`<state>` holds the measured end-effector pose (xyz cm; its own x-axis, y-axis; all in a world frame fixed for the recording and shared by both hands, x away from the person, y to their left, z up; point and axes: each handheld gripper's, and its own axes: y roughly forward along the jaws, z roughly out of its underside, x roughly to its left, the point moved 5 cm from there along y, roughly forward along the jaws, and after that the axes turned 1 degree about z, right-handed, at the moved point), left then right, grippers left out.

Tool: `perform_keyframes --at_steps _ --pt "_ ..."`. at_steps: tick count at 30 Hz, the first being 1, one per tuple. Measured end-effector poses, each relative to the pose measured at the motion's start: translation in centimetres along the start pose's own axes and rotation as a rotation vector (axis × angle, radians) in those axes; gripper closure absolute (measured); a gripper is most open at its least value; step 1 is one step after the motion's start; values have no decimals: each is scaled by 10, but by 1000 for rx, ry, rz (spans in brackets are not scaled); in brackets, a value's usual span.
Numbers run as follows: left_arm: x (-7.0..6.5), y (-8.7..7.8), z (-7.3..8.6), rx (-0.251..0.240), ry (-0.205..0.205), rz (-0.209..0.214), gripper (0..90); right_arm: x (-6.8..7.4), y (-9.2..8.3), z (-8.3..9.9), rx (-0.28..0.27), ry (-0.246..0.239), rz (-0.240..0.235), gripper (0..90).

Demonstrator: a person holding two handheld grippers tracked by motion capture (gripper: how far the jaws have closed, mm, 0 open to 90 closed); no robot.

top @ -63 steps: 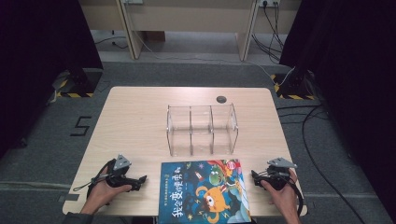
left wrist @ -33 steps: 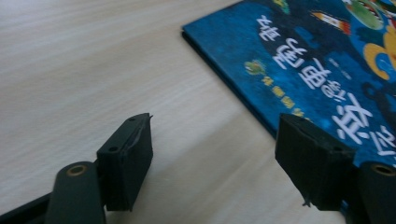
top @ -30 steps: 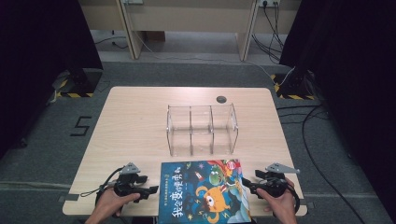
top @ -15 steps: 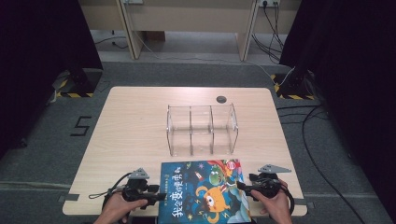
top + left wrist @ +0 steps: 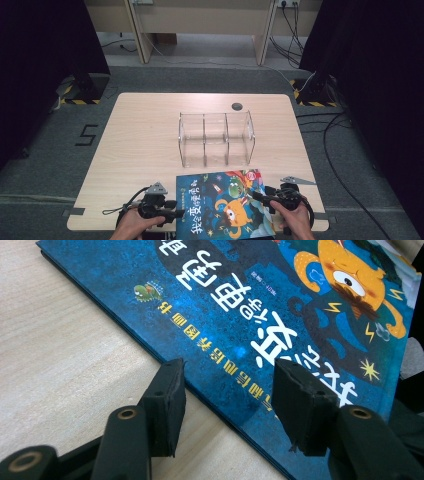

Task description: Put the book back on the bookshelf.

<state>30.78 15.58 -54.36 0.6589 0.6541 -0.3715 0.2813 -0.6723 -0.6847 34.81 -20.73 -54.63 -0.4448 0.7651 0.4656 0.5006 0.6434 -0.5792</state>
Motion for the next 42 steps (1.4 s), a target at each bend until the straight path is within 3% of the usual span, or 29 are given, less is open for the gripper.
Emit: perform_keyframes --at_steps 1,2,4,5,6,8,9,13,14,16,17,18,19,20,21,22,26,27,28,35,36,37,42 --pt "0 0 0 -4 -11 7 483 -2 -1 0 -19 42 -16 283" --pt "1 0 0 -6 -18 11 483 -2 -1 0 -19 42 -16 283" --pt "1 1 -1 -8 -24 13 481 -4 -3 1 -59 147 -52 261" --pt "1 1 -1 -9 -23 12 481 -4 -3 1 -59 147 -52 261" --pt "1 2 -2 -8 -20 10 479 -5 -6 2 -65 200 -76 234" --pt "1 2 -2 -11 -26 14 479 -5 -7 3 -71 205 -87 227" --pt "2 2 -3 -15 -39 21 490 -6 -9 5 -82 246 -106 226" --pt "3 2 -3 -18 -46 24 493 -6 -11 7 -93 332 -156 215" --pt "2 3 -3 -20 -37 23 493 -6 -11 9 -93 355 -180 223" --pt "1 5 -4 -29 -33 30 498 1 -6 15 -42 414 -296 297" --pt "1 5 -4 -29 -33 30 498 1 -6 15 -42 414 -296 297" --pt "1 6 -4 -24 -14 23 497 6 -4 17 -24 344 -256 382" --pt "1 6 -4 -24 -14 23 496 6 -4 17 -24 344 -256 382" --pt "1 6 -4 -29 -4 25 492 8 -7 14 6 170 -198 464" --pt "1 6 -4 -29 -4 25 483 8 -7 14 6 170 -198 464" --pt "1 6 -4 -35 -11 34 483 8 -9 12 0 114 -187 480" --pt "1 6 -4 -43 -4 48 426 14 -16 8 -41 -11 -207 478" --pt "1 7 -4 -48 8 43 426 14 -16 8 -41 -11 -207 478" --pt "1 8 -5 -63 34 20 404 17 -18 6 -53 -48 -206 476" --pt "5 8 -6 -80 23 2 352 21 -21 4 -83 -110 -202 476" --pt "6 8 -6 -82 24 -2 334 25 -24 1 -111 -156 -201 475" --pt "6 8 -7 -88 15 0 334 25 -24 1 -111 -156 -201 475" --pt "7 9 -9 -93 -29 33 261 34 -32 -6 -175 -281 -177 457"
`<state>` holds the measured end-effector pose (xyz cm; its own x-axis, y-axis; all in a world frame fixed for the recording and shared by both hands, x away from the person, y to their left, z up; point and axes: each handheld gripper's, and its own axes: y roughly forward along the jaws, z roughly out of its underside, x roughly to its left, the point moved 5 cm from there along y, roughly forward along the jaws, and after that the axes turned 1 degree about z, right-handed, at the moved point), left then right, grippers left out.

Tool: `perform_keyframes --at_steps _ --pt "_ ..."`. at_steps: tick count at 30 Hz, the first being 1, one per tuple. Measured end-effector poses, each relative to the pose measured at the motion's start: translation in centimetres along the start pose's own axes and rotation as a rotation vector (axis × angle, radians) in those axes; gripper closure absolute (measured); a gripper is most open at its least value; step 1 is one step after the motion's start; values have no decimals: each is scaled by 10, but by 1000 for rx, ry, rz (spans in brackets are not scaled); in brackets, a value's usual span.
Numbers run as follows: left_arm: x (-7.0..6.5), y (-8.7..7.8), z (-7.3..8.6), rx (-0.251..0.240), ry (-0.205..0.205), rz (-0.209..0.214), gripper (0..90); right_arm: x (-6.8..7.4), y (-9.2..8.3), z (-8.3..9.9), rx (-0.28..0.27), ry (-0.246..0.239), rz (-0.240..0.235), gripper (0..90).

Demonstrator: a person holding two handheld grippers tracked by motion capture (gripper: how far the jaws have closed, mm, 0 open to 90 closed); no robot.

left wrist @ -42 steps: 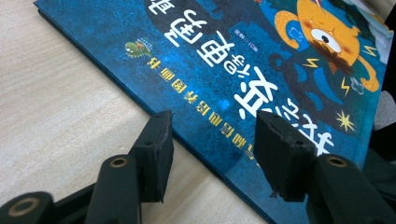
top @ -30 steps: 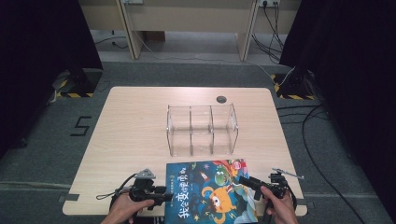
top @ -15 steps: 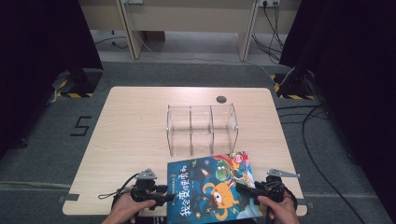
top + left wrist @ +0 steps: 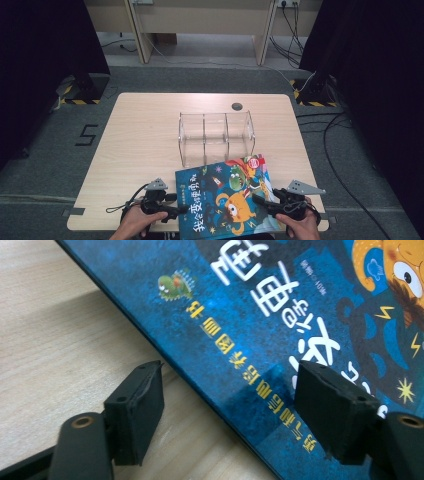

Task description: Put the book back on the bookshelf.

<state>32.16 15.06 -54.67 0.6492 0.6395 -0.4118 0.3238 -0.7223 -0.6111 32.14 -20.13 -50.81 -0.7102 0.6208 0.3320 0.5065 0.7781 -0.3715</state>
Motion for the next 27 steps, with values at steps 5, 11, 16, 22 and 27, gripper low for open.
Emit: perform_keyframes --at_steps 5,11,16,22,27 --pt "-1 2 -2 8 15 3 261 -1 -1 -1 -6 -13 14 452" --pt "-2 12 -10 9 -44 75 245 0 -2 -4 -18 -47 10 450" --pt "-2 14 -13 6 -59 88 260 -3 -3 -3 -21 -43 12 448" --pt "-4 15 -16 8 -46 77 297 -12 1 7 44 66 49 415" --pt "-6 8 -22 -74 -22 78 392 -16 5 13 86 84 73 372"
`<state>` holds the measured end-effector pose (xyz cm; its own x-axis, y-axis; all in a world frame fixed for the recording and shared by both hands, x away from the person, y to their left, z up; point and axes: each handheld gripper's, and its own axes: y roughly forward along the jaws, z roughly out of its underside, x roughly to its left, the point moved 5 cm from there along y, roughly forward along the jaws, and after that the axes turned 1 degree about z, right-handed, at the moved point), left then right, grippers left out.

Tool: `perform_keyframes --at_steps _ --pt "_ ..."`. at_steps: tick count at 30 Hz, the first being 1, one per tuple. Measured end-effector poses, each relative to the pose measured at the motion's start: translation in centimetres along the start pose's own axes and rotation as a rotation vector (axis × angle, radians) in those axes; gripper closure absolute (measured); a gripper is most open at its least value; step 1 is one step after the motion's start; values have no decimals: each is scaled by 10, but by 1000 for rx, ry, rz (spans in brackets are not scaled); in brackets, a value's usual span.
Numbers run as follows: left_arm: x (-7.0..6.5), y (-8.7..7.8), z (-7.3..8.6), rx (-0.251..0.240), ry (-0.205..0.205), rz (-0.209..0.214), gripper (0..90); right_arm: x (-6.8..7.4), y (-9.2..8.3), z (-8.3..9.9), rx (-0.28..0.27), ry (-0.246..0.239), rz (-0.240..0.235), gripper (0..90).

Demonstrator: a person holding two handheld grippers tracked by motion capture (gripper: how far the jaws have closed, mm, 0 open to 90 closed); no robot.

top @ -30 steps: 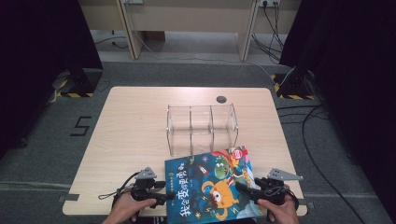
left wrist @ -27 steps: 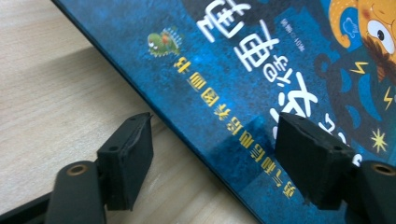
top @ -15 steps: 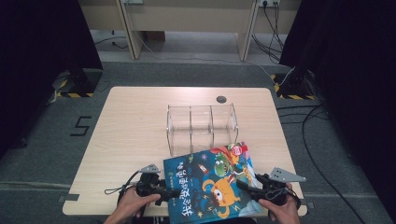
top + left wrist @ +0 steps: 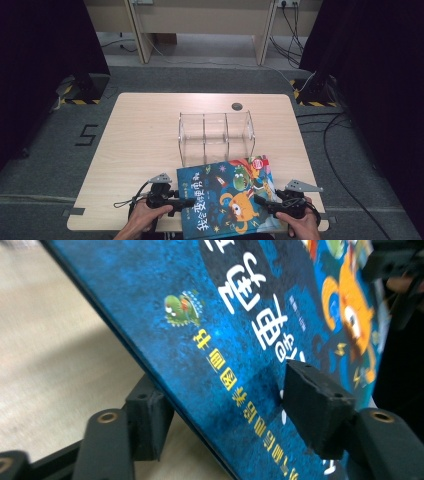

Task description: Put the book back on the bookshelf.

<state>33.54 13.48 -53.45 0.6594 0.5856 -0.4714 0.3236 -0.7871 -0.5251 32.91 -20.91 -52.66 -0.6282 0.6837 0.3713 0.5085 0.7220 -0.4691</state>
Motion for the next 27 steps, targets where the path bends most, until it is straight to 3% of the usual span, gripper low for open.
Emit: perform_keyframes --at_steps 3,6,9,11,12,13,15,18,21,27 --pt "-3 -4 -6 -66 16 11 465 -2 2 5 48 5 12 328" --pt "-2 -6 -8 -89 10 23 476 -1 3 5 46 28 7 328" --pt "-2 -12 -13 -157 -38 100 575 -3 3 6 41 56 -22 325" --pt "-3 -14 -15 -183 -43 145 589 -3 3 5 37 54 -30 337" --pt "-5 -13 -16 -187 -47 169 610 2 4 4 30 47 -58 318" --pt "-8 -12 -15 -180 -47 188 610 3 4 4 35 46 -62 320" --pt "-10 -11 -15 -182 -46 184 610 3 4 4 30 47 -65 321" --pt "-15 -8 -14 -160 -48 239 633 4 6 4 30 52 -89 325" --pt "-21 -7 -16 -179 -92 294 669 10 11 4 32 74 -129 328" --pt "-22 -8 -17 -166 -117 282 670 9 12 5 33 100 -128 329"
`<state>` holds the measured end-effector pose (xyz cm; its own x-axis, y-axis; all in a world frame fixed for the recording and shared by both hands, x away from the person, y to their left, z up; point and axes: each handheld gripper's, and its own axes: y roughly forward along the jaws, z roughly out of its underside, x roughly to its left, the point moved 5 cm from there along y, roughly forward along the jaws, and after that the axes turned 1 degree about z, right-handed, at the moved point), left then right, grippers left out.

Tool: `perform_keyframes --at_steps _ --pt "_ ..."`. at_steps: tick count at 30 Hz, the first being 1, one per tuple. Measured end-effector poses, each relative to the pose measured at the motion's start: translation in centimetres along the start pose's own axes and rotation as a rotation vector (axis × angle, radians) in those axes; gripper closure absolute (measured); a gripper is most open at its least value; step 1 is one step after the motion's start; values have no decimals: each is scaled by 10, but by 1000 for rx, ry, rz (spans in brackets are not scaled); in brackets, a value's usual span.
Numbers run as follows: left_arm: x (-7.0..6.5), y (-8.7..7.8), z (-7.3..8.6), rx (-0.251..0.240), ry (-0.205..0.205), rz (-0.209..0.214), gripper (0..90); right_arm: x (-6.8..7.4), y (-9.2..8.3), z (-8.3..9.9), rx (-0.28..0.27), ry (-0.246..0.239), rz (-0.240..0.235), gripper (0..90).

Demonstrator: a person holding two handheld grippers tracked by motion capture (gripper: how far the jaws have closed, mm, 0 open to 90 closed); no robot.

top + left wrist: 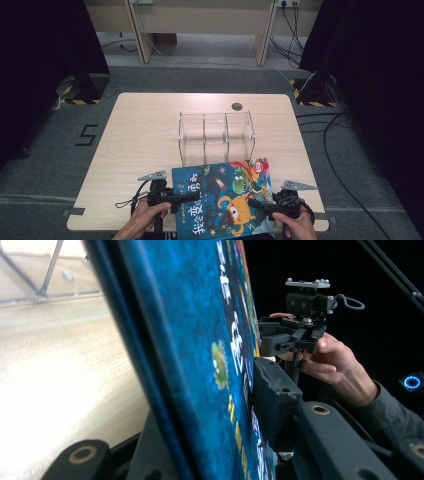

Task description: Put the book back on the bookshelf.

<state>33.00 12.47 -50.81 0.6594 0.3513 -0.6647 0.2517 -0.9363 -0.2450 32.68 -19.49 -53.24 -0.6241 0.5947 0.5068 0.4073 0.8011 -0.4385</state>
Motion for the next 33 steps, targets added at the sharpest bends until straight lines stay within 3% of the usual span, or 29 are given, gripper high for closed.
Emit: perform_keyframes --at_steps 3,4,5,6,7,8,13,14,17,18,19,20,22,23,24,26,28,29,33 --pt "-4 0 0 6 7 -18 668 1 2 5 41 20 5 279" --pt "-5 0 -1 8 11 -27 664 1 3 11 86 54 -4 255" --pt "-6 -1 -1 9 8 -32 664 1 3 11 86 54 -4 255" --pt "-7 -1 1 13 -3 -38 664 0 4 15 109 104 -15 248" --pt "-7 -1 1 13 -3 -38 664 0 4 15 109 104 -15 248" --pt "-10 -1 2 24 4 -41 663 1 4 18 134 147 -20 249" --pt "-14 -2 1 18 28 -40 675 -4 -5 18 101 188 1 268" --pt "-12 -2 1 26 7 -55 664 -11 -14 16 65 178 56 273" --pt "-5 -2 2 26 -37 -61 659 -14 -20 14 44 163 89 277" --pt "-4 -2 1 26 -41 -71 654 -13 -22 13 37 148 106 276" --pt "-3 -2 1 21 -43 -80 643 -10 -23 12 46 60 145 277" --pt "-2 -3 -1 18 -45 -94 643 -10 -23 12 46 60 145 277" --pt "1 -4 -1 20 -56 -116 623 1 -21 12 58 -34 161 266" --pt "3 -5 -1 19 -63 -122 623 1 -21 12 58 -34 161 266" --pt "4 -5 0 19 -69 -131 615 7 -20 13 66 -86 179 274" --pt "5 -6 -1 16 -70 -133 615 10 -20 14 70 -100 179 274" --pt "3 -6 -2 11 -60 -147 610 17 -21 15 69 -181 226 273" --pt "3 -6 -2 11 -60 -147 608 17 -21 15 69 -181 226 273" --pt "3 -7 -2 1 -66 -165 605 36 -19 19 64 -286 231 265"
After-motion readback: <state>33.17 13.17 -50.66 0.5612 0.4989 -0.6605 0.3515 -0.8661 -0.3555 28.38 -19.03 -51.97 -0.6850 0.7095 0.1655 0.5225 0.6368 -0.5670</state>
